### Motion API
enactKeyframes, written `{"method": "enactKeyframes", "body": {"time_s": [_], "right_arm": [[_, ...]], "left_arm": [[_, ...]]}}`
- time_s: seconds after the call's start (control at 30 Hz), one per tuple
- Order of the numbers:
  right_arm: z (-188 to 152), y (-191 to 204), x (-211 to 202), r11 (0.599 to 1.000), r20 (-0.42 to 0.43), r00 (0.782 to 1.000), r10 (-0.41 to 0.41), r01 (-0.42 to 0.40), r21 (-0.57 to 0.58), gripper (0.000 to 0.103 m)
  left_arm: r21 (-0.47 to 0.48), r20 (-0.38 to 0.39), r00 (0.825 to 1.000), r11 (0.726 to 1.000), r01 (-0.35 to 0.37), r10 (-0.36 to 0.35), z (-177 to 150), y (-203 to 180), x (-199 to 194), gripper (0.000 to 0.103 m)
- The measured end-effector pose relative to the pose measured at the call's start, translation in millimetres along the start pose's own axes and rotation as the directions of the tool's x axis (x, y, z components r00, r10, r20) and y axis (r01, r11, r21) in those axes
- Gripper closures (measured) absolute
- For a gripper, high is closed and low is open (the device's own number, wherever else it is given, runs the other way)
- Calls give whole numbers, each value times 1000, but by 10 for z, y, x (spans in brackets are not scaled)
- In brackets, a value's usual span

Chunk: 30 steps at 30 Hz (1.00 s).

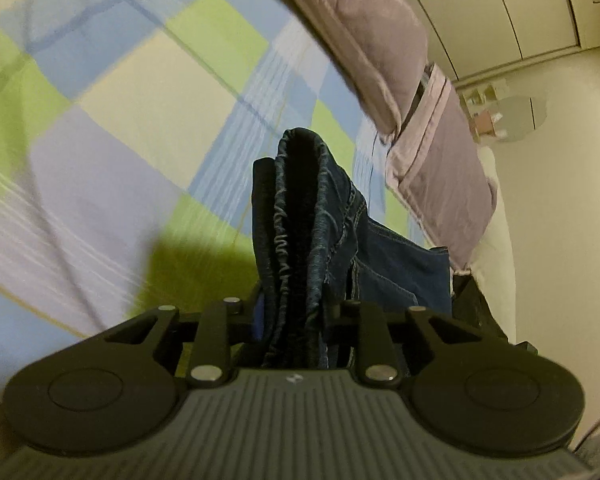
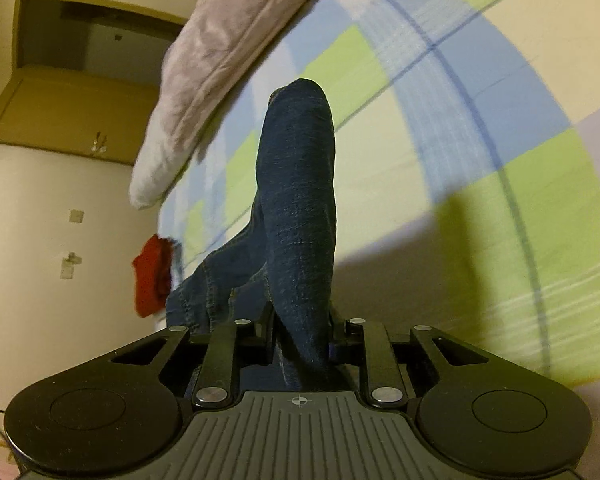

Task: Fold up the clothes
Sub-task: 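Grasp the jeans with the right gripper while the left gripper holds its edge, lift both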

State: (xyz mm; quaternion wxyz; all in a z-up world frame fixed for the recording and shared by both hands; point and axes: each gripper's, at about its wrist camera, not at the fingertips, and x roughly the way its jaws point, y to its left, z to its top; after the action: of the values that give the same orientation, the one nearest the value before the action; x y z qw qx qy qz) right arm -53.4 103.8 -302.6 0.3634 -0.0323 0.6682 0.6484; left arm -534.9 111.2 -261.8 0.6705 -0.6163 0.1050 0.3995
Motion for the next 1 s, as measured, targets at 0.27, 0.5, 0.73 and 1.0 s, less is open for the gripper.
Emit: {"method": "enactKeyframes", "body": {"time_s": [0.27,0.5,0.73,1.0], "right_arm": [[74,907,451,990,-65,989,132,-135,-47,81],[-85,1826,1312,973,-98,974,202,-211,-92,81],[-661,2787,2625,973,-36,973,228,-229,-23,81],[-724,3847,3937,963,33,963,268,-269,30,81]], "left_arm": [[9,170,985,1000,-21,19,425,17,-1074,83],[29,237,972,999,-19,12,1135,617,-1998,83],[69,224,975,998,-9,-6,2305,1664,-2952,83],[128,234,972,992,-15,-16,3727,2271,-3675,83]]}}
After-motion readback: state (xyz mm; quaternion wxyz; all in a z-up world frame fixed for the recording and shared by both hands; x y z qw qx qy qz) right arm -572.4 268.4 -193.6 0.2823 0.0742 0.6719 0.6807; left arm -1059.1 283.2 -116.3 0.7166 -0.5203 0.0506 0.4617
